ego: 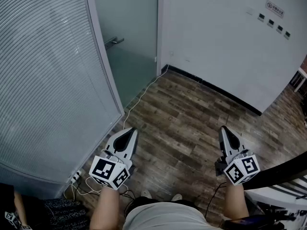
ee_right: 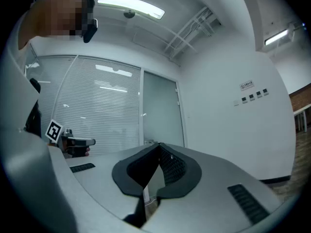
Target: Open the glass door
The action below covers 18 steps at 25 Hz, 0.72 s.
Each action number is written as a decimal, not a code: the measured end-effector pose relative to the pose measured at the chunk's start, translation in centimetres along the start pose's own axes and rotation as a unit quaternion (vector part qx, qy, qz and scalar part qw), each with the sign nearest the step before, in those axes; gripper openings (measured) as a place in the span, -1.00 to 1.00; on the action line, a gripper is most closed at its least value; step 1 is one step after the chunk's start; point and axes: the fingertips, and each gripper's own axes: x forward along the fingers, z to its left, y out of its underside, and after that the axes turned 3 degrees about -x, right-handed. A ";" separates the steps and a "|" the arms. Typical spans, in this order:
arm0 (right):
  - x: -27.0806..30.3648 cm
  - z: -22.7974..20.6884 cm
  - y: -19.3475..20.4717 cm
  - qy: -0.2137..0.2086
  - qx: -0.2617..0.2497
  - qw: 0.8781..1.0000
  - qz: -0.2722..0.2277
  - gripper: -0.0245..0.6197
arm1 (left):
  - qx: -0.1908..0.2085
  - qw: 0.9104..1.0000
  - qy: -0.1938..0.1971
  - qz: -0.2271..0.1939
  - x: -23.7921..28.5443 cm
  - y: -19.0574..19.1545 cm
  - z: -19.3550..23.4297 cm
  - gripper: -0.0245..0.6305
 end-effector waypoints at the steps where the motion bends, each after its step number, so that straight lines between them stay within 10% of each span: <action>1: 0.7 0.3 0.1 0.000 0.002 1.000 0.000 -0.92 | 0.001 1.000 -0.001 0.000 0.0 0.0 0.7 -0.93; 18: 12.3 3.6 2.8 -0.008 0.019 1.000 0.002 -0.92 | -0.002 1.000 -0.007 -0.003 2.5 -0.3 12.6 -0.93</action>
